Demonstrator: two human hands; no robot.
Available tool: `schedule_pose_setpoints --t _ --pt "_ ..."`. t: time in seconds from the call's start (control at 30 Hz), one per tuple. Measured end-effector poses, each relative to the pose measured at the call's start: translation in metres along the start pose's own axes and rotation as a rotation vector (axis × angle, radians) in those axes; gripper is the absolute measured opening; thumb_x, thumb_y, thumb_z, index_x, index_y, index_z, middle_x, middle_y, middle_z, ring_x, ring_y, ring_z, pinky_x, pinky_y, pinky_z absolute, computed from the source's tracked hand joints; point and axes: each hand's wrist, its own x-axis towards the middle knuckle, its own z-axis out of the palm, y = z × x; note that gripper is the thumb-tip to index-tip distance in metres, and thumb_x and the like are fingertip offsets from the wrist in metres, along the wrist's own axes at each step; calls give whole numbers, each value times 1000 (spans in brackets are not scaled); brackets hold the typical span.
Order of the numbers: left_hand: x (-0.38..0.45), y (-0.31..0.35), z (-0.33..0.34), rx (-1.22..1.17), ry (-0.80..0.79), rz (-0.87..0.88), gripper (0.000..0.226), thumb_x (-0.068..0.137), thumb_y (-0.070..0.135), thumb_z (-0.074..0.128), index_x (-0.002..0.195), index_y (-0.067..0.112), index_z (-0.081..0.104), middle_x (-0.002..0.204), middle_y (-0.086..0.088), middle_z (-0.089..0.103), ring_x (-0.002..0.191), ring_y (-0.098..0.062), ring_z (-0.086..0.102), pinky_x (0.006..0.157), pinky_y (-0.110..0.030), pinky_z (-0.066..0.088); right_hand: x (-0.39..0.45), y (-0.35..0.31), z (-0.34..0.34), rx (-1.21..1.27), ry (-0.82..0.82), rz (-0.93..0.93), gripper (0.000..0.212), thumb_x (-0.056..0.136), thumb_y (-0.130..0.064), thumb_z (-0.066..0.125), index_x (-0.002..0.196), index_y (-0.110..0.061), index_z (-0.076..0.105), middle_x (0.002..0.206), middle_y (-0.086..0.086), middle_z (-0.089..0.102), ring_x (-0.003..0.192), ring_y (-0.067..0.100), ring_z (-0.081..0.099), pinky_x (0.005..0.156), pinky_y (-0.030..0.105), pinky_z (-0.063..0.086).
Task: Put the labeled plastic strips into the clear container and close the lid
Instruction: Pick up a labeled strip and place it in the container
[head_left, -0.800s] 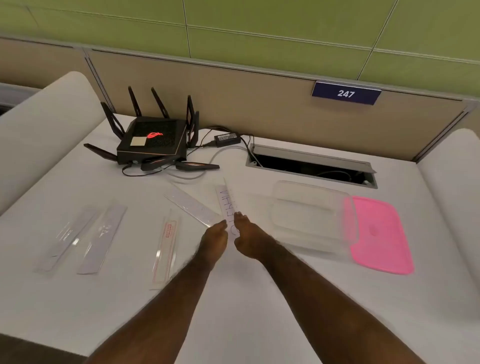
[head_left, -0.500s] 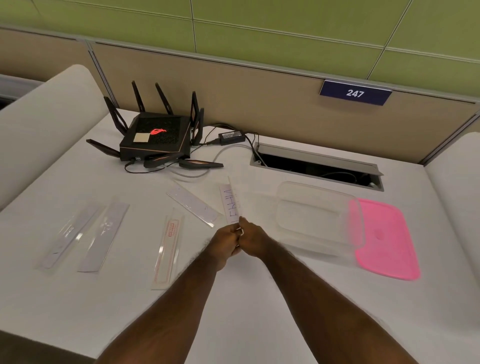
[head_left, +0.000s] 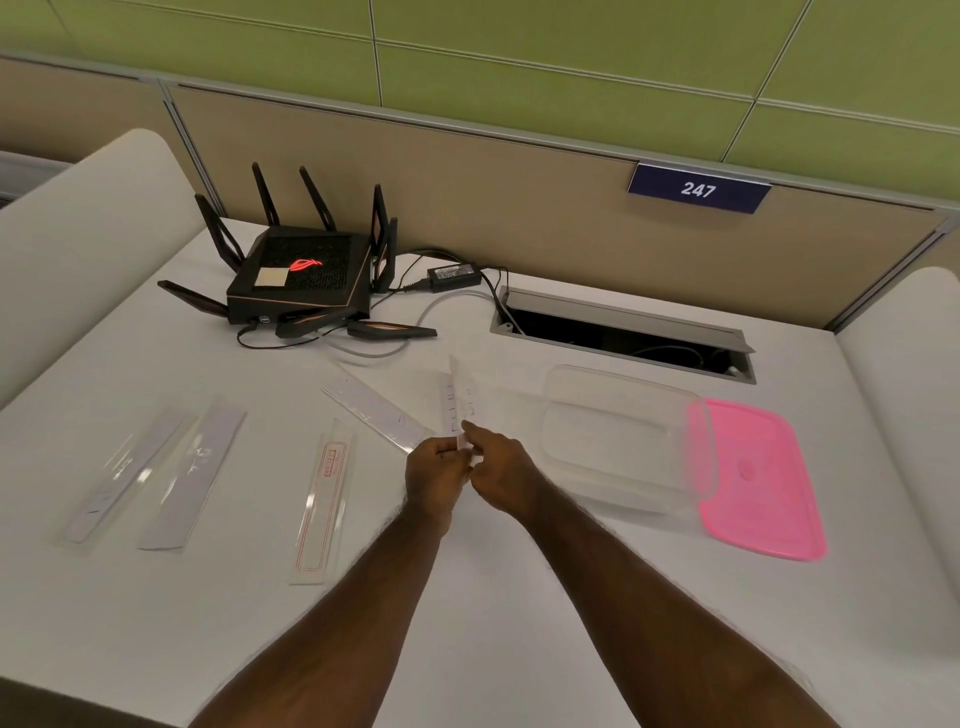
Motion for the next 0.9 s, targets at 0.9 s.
schedule_pose_setpoints --t 0.9 --pt "-9 133 -71 -95 -338 -294 20 83 10 63 100 7 74 67 -3 65 49 -9 44 39 -18 33 23 34 -155 -460 206 -353 70 79 -22 76 142 -23 46 145 -2 47 137 21 36 110 35 31"
